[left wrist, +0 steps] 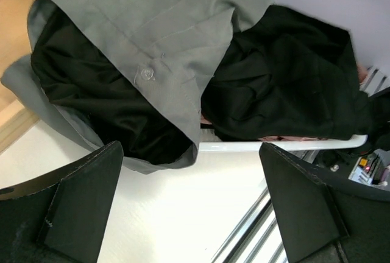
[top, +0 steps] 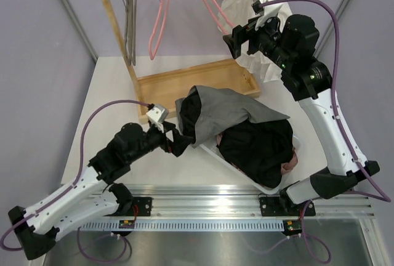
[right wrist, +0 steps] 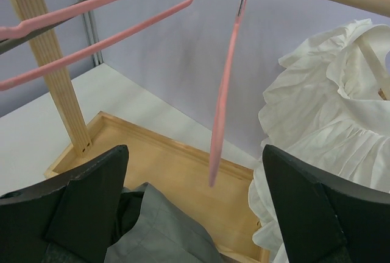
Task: Remove the skirt from the hanger
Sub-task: Place the hanger at the clothesline.
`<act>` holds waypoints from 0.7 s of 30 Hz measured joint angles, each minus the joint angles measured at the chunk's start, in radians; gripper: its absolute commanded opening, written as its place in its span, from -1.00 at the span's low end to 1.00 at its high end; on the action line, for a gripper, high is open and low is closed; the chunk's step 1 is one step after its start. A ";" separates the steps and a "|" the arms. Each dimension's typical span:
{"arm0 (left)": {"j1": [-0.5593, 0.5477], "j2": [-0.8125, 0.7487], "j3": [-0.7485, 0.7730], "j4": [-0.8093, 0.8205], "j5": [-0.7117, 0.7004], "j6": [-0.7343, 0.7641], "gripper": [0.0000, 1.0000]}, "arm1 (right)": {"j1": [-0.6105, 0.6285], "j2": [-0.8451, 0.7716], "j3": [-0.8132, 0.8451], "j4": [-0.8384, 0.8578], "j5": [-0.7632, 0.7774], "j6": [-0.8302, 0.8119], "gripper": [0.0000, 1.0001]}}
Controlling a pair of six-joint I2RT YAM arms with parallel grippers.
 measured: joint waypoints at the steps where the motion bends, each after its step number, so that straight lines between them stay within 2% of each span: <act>1: 0.000 0.031 0.004 0.001 0.000 0.000 0.98 | -0.001 -0.008 -0.011 -0.005 -0.004 -0.005 0.99; 7: -0.008 0.287 0.076 -0.002 -0.010 -0.006 0.98 | -0.027 -0.121 -0.130 -0.052 -0.060 -0.042 0.99; 12: -0.040 0.472 0.172 0.001 -0.035 0.002 0.98 | -0.090 -0.248 -0.209 -0.168 -0.214 -0.116 0.99; 16: -0.048 0.608 0.286 -0.005 -0.076 0.017 0.98 | -0.111 -0.376 -0.375 -0.257 -0.358 -0.202 0.99; 17: -0.048 0.635 0.308 -0.007 -0.084 0.020 0.96 | -0.113 -0.406 -0.422 -0.274 -0.386 -0.222 0.99; 21: -0.048 0.714 0.370 -0.032 -0.122 0.022 0.66 | -0.115 -0.487 -0.566 -0.356 -0.455 -0.275 0.99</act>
